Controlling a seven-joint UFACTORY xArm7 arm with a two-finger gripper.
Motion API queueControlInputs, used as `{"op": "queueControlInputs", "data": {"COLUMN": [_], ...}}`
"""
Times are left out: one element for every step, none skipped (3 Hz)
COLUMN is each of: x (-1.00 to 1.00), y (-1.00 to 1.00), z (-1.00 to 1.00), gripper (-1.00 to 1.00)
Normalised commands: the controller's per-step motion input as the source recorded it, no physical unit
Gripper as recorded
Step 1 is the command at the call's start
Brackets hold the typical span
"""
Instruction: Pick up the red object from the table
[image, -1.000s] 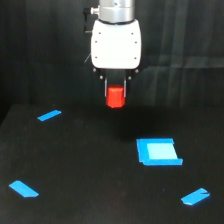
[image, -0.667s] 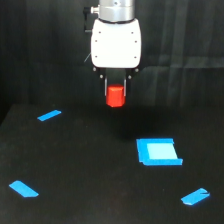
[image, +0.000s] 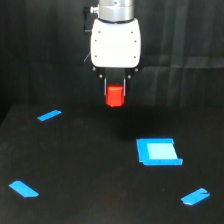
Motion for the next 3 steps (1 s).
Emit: {"op": "queueControlInputs", "data": {"x": [-0.04, -0.02, 0.03], "y": [-0.03, -0.05, -0.05], "z": [0.04, 0.09, 0.08], "gripper": [-0.99, -1.0, -0.87]}}
